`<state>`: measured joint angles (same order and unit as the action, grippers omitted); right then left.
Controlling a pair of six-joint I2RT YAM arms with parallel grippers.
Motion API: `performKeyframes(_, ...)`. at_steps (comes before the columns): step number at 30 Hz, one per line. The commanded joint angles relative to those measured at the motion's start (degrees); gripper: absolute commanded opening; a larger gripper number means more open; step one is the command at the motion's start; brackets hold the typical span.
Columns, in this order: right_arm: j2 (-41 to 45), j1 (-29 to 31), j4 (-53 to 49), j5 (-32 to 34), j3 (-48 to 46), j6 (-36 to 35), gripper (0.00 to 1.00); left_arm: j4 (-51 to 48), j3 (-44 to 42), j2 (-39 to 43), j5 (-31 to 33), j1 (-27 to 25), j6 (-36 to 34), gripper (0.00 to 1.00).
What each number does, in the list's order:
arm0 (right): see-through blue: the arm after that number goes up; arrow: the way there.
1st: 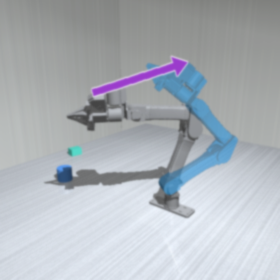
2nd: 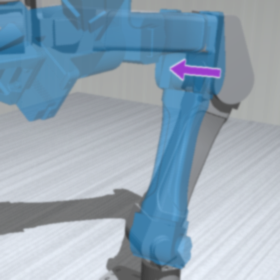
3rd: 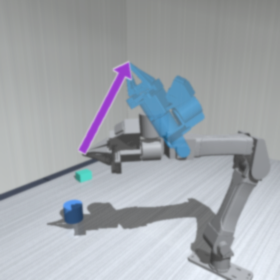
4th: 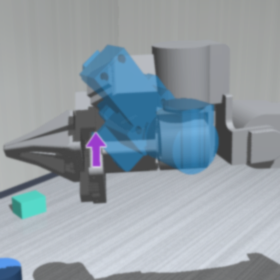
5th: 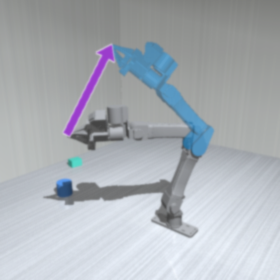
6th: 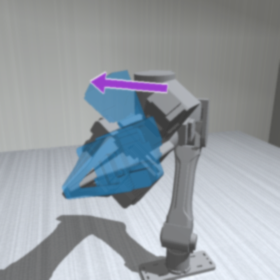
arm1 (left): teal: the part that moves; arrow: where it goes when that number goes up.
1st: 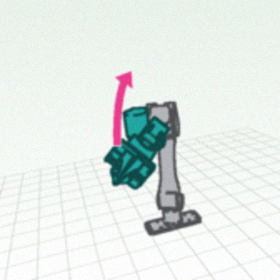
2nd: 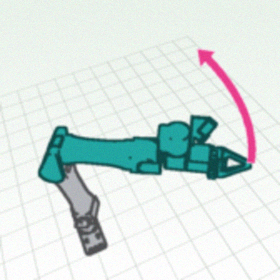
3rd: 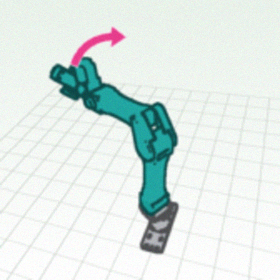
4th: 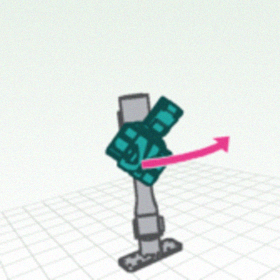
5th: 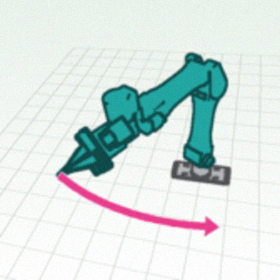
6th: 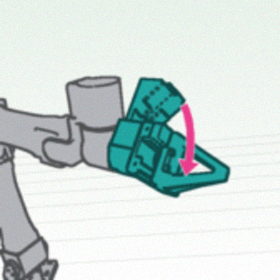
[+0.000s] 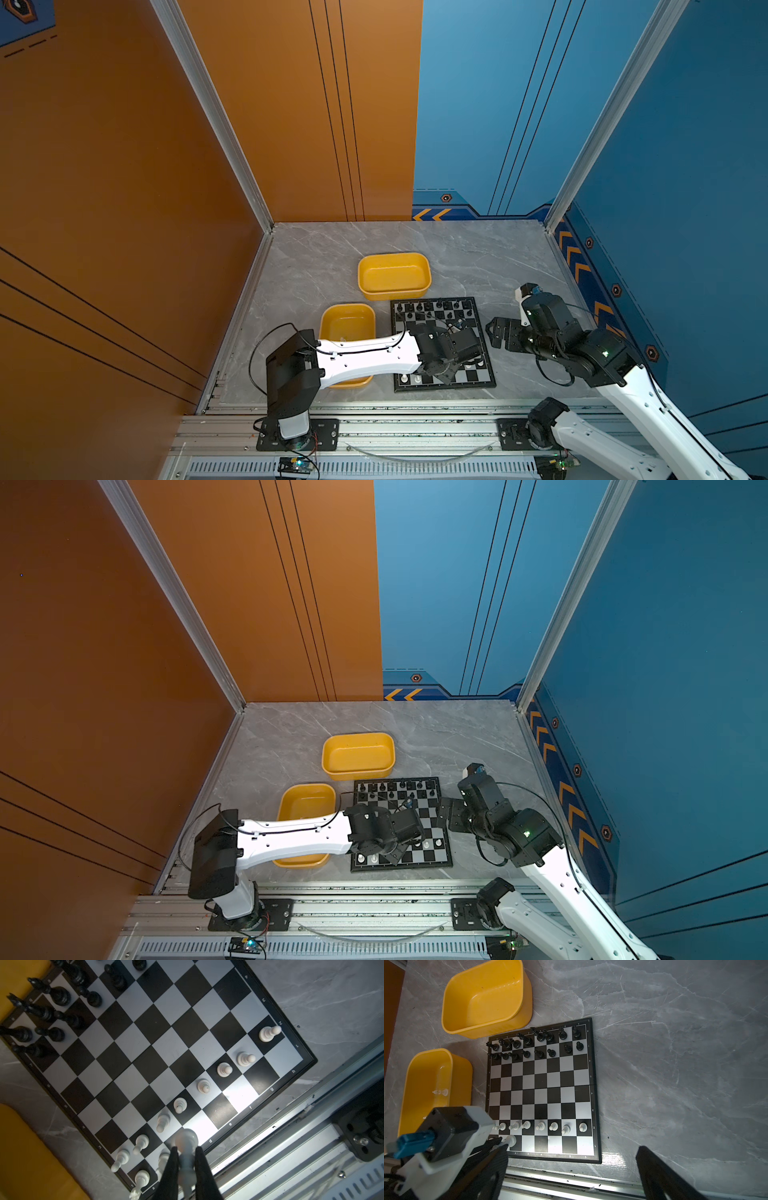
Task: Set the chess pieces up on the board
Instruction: 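Lower the white piece onto the near-rank corner square and open the left gripper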
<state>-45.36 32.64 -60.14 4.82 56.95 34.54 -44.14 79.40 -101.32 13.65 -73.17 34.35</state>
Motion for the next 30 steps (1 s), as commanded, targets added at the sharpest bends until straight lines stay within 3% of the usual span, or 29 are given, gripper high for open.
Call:
performKeyframes(1, 0.45, -0.46, -2.27, 1.92, -1.12, -0.43, 0.99, 0.37, 2.43, -1.78, -1.46, -1.07, -1.88, 0.02)
performKeyframes(30, 4.52, -8.17, -3.05, -2.80, -4.04, -1.15, 1.00, 0.42, 6.67, -9.43, -7.27, -1.46, -5.49, 0.06)
